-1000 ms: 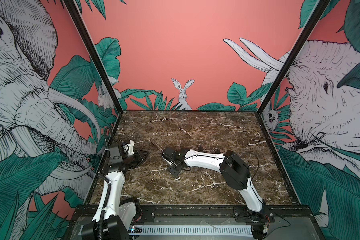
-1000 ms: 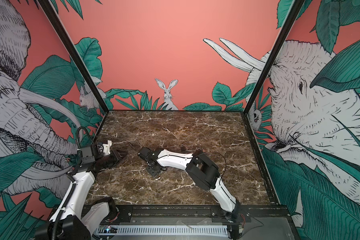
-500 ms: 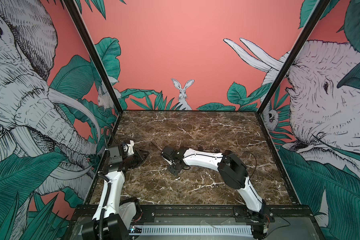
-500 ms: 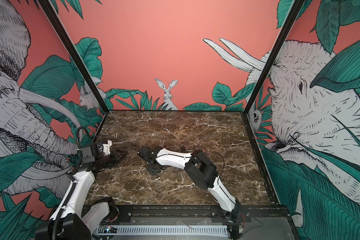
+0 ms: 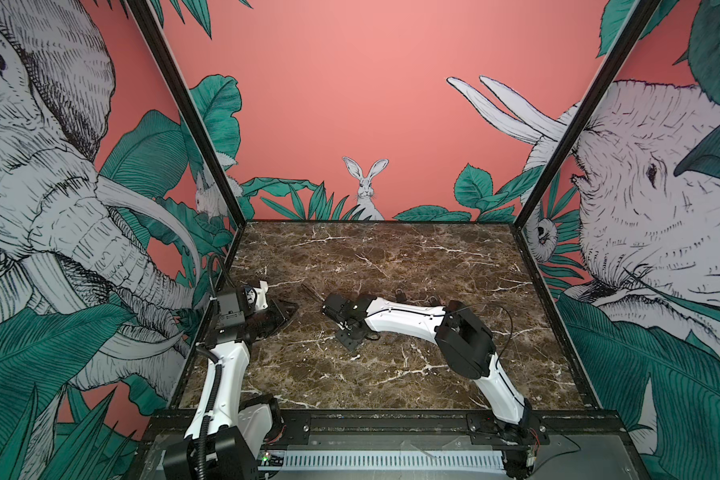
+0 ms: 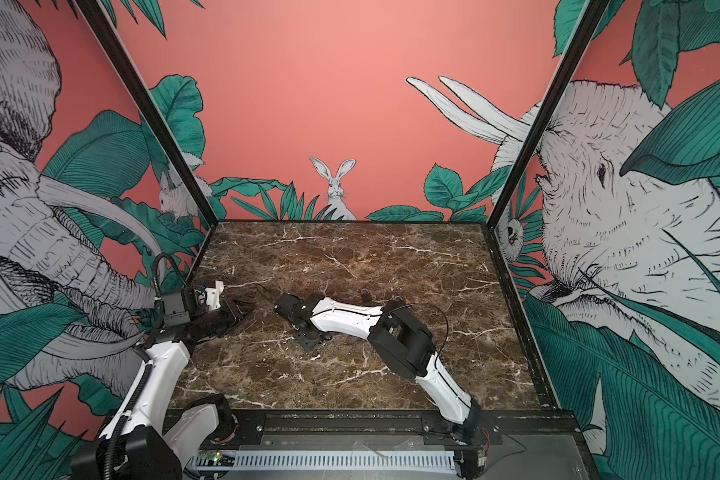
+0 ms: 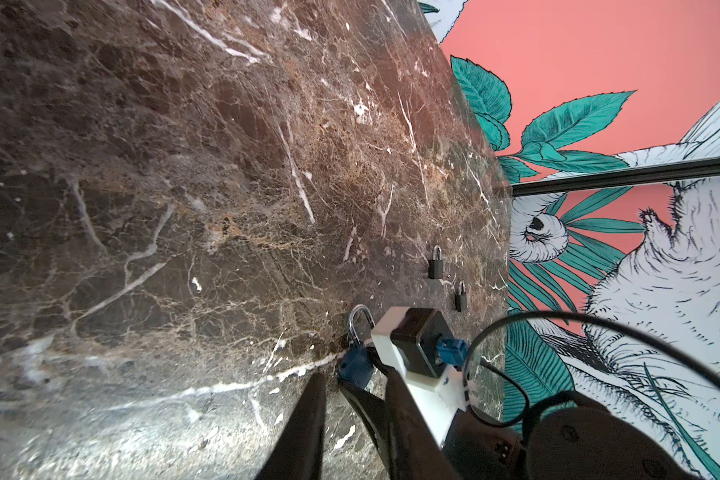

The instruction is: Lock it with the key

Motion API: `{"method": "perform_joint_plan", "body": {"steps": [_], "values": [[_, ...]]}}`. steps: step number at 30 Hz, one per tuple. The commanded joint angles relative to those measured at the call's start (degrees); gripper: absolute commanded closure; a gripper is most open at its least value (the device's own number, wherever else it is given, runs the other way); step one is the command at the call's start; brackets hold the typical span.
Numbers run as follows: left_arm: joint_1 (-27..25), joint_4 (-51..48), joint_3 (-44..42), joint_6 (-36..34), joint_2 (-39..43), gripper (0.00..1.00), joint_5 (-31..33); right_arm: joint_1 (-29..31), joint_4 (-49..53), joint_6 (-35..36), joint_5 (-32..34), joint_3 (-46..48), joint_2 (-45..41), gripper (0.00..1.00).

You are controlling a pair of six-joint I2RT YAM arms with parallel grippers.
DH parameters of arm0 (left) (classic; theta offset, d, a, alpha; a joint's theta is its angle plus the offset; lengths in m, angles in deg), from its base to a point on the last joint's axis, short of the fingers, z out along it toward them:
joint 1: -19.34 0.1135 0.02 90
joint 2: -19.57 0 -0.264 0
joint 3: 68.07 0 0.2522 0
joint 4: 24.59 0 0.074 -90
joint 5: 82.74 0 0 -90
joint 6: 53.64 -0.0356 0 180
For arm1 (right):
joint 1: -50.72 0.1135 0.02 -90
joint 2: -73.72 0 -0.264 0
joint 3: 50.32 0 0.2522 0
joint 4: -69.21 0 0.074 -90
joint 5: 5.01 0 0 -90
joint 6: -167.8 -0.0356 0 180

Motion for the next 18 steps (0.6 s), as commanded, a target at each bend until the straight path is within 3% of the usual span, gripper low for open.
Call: {"method": "perform_joint_plan", "body": {"steps": [1, 9, 18], "values": [[0.3, 0.4, 0.9, -0.7, 0.4, 0.72, -0.4, 0.4, 3.2, -0.4, 2.4, -1.7, 2.0, 0.57], [0.4, 0.6, 1.0, -0.7, -0.1, 0.72, -0.4, 0.7, 5.1, -0.6, 3.1, -3.5, 3.6, 0.57], [0.5, 0.4, 1.0, -1.2, 0.1, 0.73, -0.4, 0.7, 4.7, -1.5, 3.1, -2.2, 2.6, 0.74]]}}
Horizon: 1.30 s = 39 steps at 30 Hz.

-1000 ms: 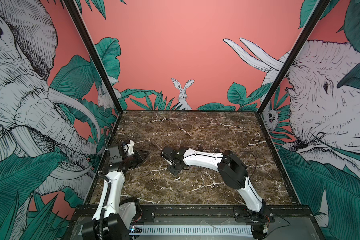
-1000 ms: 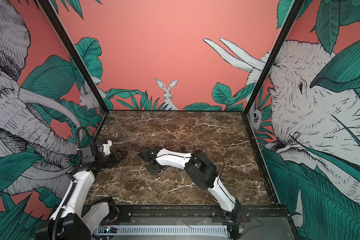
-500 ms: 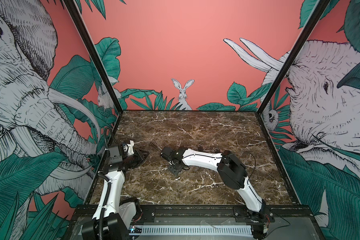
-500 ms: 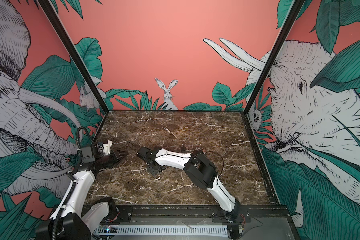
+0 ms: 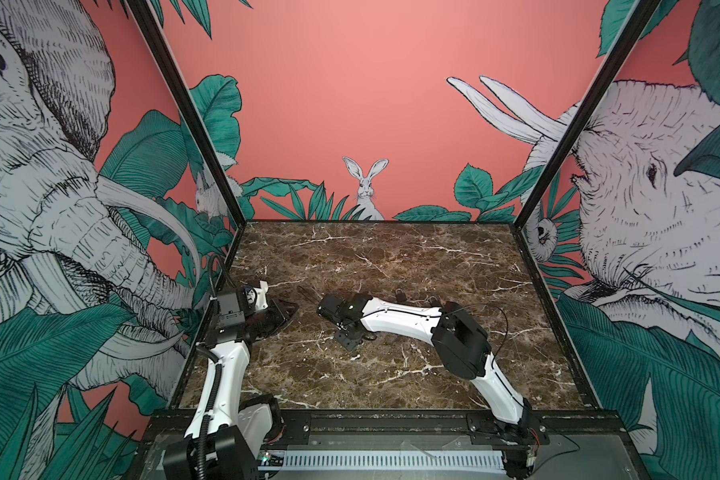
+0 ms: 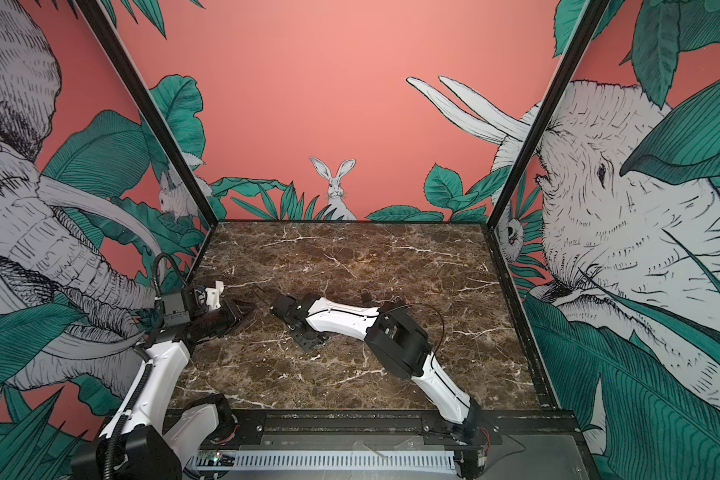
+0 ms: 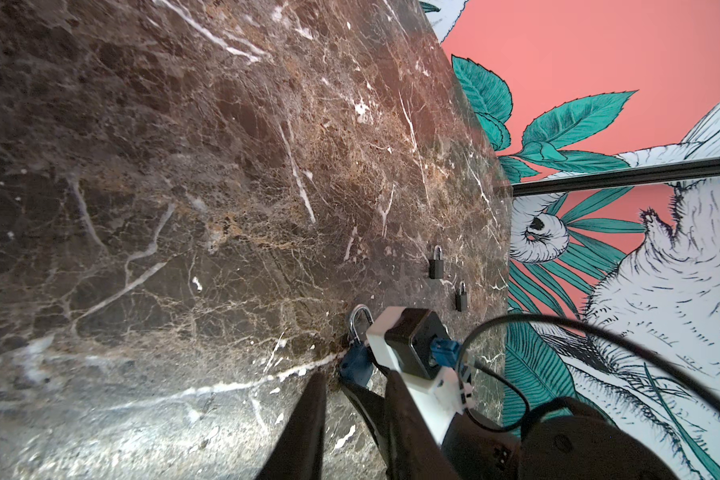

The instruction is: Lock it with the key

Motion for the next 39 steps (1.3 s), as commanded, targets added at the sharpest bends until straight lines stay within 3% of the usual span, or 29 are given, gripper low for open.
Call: {"method": "perform_joint_plan", "body": {"steps": [1, 9, 17, 28, 39], "values": [[0.5, 0.3, 1.1, -1.3, 0.3, 0.74, -0.7, 0.1, 0.6, -0.9, 1.3, 1.9, -0.3, 0.74], [-0.2, -2.5, 3.1, -2.3, 1.6, 0.75, -5.1, -1.2, -1.2, 0.3, 1.3, 5.2, -10.1, 0.77], [-12.2, -1.7, 5.4, -1.3, -0.1, 0.75, -2.6, -2.6, 0.7, 3.5, 0.1, 6.9, -19.6, 0.78], [-27.9, 11.8, 7.1, 6.0, -6.9, 0.69, -2.5, -3.4, -0.7, 2.9, -4.0, 11.2, -27.6, 0.78], [-35.3, 16.7, 10.9, 6.9, -15.3, 0.69, -0.3, -3.8, -1.7, 2.4, -4.8, 12.8, -29.9, 0.78]]}}
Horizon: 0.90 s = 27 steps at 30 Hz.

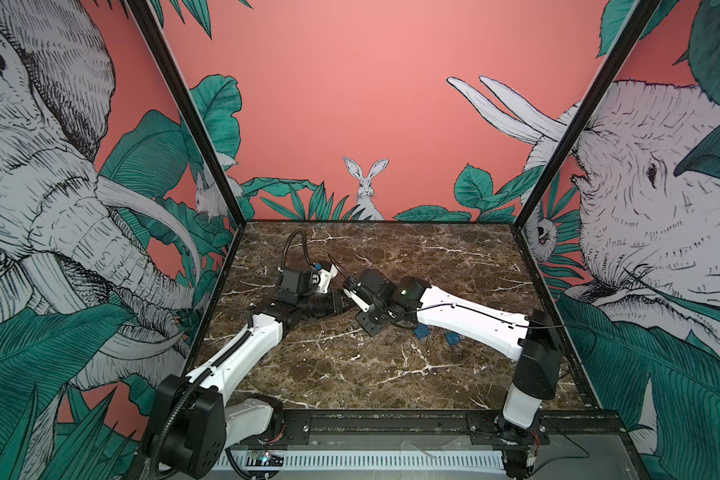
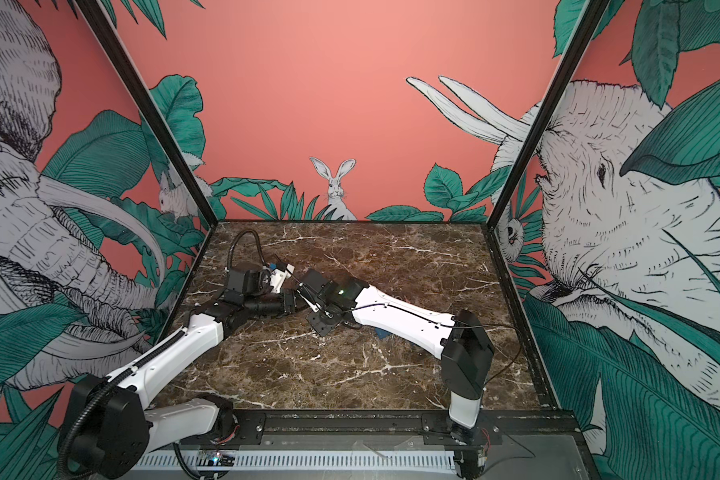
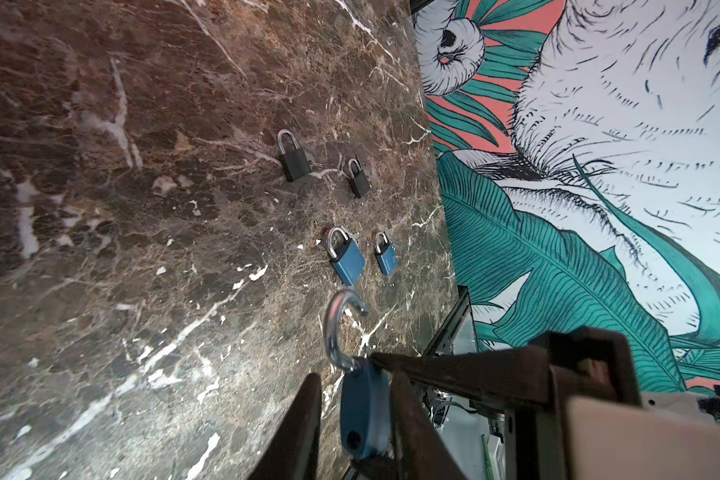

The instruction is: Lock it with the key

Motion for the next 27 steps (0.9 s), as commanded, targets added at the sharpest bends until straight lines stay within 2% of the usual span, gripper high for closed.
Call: {"method": "perform_joint_plan", "body": {"steps": [1, 27], "values": [[-1.0, 2.8, 1.7, 0.5, -1.2, 0.69, 0.9, -0.4, -1.0, -0.5, -0.2, -0.1, -2.5, 0.78], [-1.8, 6.1, 3.5, 0.6, -7.3, 0.69, -0.3, -0.5, -1.8, -0.8, -1.7, -0.6, -3.0, 0.78]]}}
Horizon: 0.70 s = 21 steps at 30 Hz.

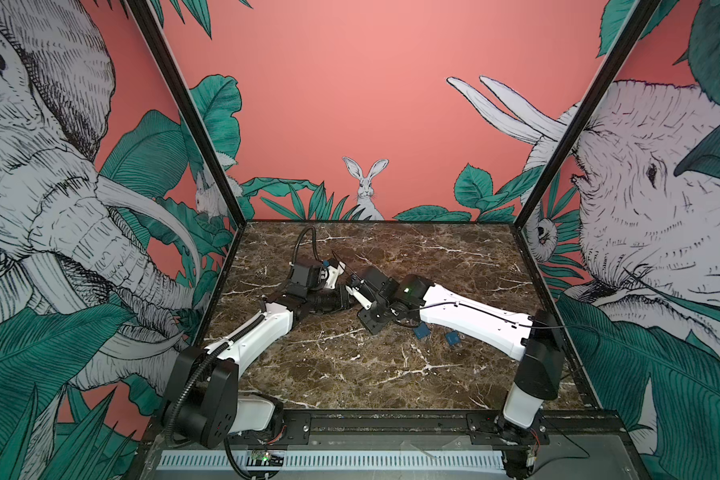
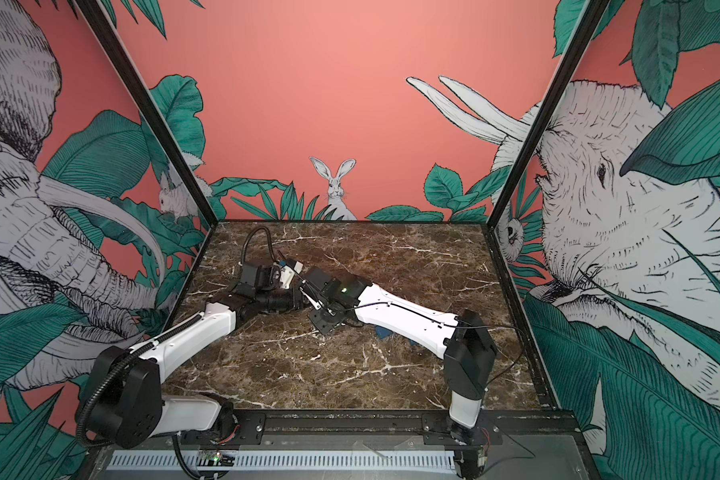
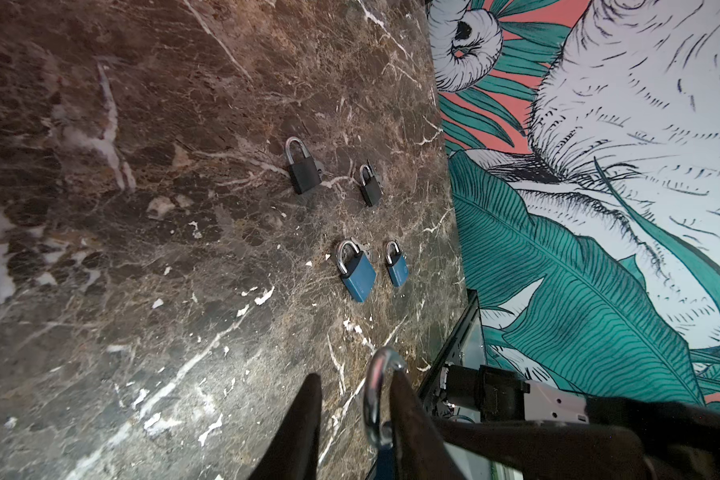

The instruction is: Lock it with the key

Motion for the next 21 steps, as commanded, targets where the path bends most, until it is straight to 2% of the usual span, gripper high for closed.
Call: {"method": "perform_joint_plan", "body": {"steps": [1, 16, 21], "values": [[-0.6, 2.2, 1.4, 0.5, 0.0, 0.69, -1.0, 0.1, -1.6, 0.1, -0.2, -0.7, -2.4, 0.78], [-0.9, 3.9, 1.9, 1.2, -2.3, 0.73, -1.5, 0.1, -2.2, -0.2, -1.5, -1.1, -2.2, 0.78], [-0.9, 4.1, 1.9, 1.3, -3.0, 0.77, -1.3, 0.0, -2.2, -0.4, -1.6, -1.2, -2.2, 0.78]]}}
